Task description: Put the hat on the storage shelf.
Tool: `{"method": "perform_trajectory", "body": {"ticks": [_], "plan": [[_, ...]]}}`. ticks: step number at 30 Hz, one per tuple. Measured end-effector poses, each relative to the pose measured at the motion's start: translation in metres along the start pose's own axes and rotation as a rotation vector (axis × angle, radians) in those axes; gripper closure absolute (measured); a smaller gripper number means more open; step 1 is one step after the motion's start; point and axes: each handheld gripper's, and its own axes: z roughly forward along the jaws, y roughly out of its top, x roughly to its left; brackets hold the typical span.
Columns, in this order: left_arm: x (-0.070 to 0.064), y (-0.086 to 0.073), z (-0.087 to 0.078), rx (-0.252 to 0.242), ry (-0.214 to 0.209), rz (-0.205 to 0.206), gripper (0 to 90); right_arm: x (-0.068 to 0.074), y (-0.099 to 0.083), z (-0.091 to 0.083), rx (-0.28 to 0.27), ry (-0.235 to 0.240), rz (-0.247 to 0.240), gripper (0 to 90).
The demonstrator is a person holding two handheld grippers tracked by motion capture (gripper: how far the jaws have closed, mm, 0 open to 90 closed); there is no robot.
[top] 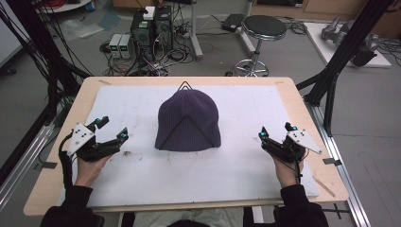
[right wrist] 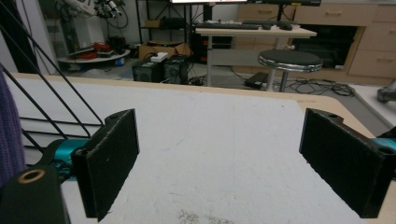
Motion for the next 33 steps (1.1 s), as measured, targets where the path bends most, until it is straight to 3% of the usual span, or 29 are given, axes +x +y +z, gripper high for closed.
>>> {"method": "perform_trajectory", "body": {"ticks": [9,14,17,22,33], "plan": [[-0.003,-0.014,-0.007,0.043,0.112,-0.002,16.6,0.005,-0.010,0.001,0.014,-0.033,-0.006,11.4],[-0.005,-0.020,-0.012,0.061,0.229,-0.039,16.6,0.004,-0.015,0.001,0.010,-0.044,0.012,11.4],[-0.007,-0.022,-0.012,0.070,0.273,-0.041,16.5,0.005,-0.018,0.003,0.024,-0.044,0.001,11.4],[-0.008,-0.023,-0.014,0.062,0.265,-0.042,16.5,0.010,-0.017,0.003,0.009,-0.048,-0.034,11.4],[-0.005,-0.026,-0.018,0.053,0.272,-0.082,16.5,0.006,-0.018,0.004,0.017,-0.030,-0.005,11.4]]}}
